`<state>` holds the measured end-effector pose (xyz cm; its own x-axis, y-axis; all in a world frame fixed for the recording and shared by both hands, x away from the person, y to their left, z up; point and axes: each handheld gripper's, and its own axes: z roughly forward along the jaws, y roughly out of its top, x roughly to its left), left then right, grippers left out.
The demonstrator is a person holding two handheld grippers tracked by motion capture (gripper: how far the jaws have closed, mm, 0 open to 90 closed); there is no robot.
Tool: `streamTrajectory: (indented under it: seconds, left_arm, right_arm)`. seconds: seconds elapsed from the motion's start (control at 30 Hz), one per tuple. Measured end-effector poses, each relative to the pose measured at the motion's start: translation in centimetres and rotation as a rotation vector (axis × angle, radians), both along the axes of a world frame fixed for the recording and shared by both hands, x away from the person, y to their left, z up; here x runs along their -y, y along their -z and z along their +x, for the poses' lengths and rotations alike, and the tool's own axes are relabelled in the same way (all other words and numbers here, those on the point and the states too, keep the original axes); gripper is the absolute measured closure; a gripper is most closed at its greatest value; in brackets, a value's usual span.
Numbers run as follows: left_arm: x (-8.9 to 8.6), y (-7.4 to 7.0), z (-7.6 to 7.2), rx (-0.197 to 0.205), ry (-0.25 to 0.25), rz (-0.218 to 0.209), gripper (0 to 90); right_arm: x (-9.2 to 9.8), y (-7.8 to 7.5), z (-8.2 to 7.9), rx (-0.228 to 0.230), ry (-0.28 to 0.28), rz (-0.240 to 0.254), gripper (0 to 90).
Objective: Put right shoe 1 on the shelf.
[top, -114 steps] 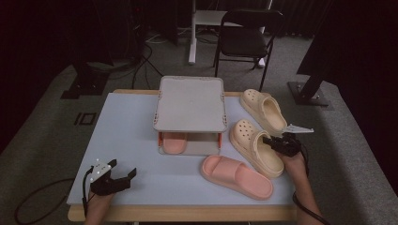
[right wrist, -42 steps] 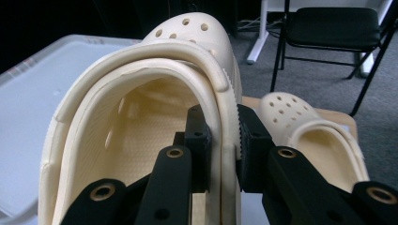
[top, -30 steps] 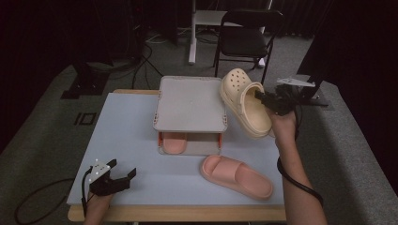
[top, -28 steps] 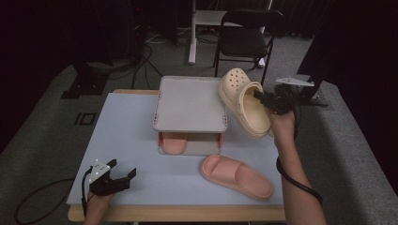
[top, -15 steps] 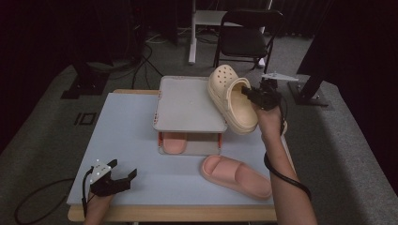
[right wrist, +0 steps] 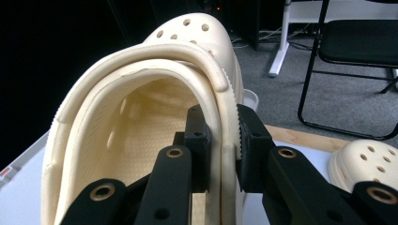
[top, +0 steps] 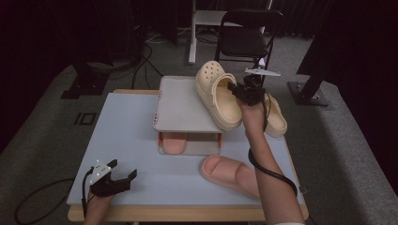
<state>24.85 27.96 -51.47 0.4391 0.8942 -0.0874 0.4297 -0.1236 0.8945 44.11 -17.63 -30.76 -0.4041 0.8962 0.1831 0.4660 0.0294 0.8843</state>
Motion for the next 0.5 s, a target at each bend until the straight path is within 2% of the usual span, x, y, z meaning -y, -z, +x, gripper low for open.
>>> streamTrajectory:
  seconds: [0.17,0.37,0.5]
  left_arm:
    - [-0.2,-0.1,-0.1,0.003,-0.004,-0.006,7.9]
    - [0.0,0.0,-0.3,-0.001,0.008,-0.002,7.9]
    - [0.2,0.1,-0.3,-0.003,0.014,-0.006,7.9]
  right_arm:
    - [-2.1,0.0,0.4,0.003,0.007,0.013,77.1]
    - [-3.8,0.1,0.8,-0.002,0.002,0.004,77.1]
    - [-5.3,0.1,1.2,-0.006,0.018,0.012,77.1]
